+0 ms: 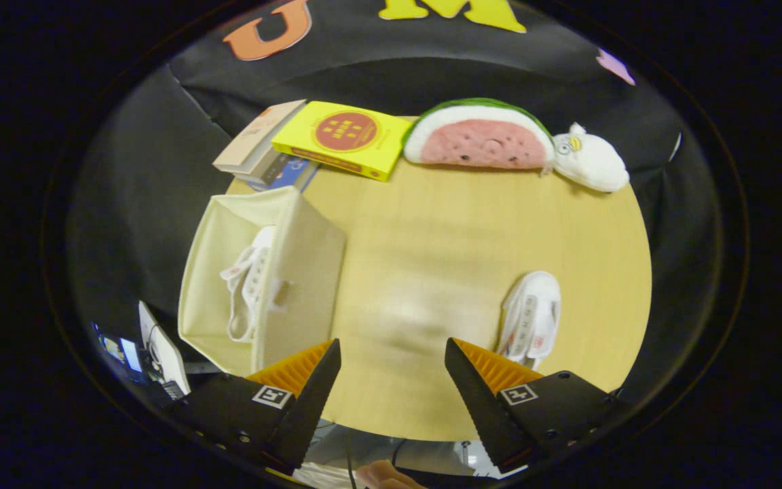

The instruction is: Open the storage box then place both shoes into the box .Put the left shoe in first, then the right shoe, with the right side of both shoes facing outward in a uniform manner.

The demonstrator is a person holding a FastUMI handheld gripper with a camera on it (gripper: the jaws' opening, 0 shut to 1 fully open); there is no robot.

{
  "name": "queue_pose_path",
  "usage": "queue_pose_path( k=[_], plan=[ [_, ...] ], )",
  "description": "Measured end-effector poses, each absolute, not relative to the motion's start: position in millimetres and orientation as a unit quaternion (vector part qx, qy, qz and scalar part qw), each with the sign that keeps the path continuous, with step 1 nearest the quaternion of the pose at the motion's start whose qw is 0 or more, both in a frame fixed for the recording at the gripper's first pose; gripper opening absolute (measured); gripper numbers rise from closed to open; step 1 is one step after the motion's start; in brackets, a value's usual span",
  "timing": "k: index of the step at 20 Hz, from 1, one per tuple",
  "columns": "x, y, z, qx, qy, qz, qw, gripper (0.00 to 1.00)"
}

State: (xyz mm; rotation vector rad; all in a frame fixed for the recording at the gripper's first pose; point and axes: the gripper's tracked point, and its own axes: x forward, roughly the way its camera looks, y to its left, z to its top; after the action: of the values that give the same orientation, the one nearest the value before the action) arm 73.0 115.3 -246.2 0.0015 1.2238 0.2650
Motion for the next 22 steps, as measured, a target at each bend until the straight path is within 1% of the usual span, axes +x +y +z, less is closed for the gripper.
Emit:
queue_pose_path(
  k=[4, 6, 9, 13, 15, 17, 19, 22],
  plan=[
    [72.3, 34.3, -279.1, -0.021, 0.582, 0.091, 0.808, 0.95],
    [68.6, 8.4, -294.2, -0.037, 0.587, 0.080, 0.805, 0.95],
    [65.3, -19.8, -316.5, -0.048, 0.595, 0.076, 0.799, 0.95],
    [76.2, -42.4, -353.4, -0.052, 0.605, 0.049, 0.793, 0.95],
    [83.5, -46.4, -369.0, -0.050, 0.607, 0.037, 0.792, 0.95],
    [94.6, -54.9, -373.7, -0.051, 0.593, 0.017, 0.804, 0.92],
    [103.0, -55.4, -381.4, -0.041, 0.582, 0.004, 0.812, 0.84],
    [96.2, -43.0, -388.2, -0.017, 0.600, 0.024, 0.799, 0.44]
  ],
)
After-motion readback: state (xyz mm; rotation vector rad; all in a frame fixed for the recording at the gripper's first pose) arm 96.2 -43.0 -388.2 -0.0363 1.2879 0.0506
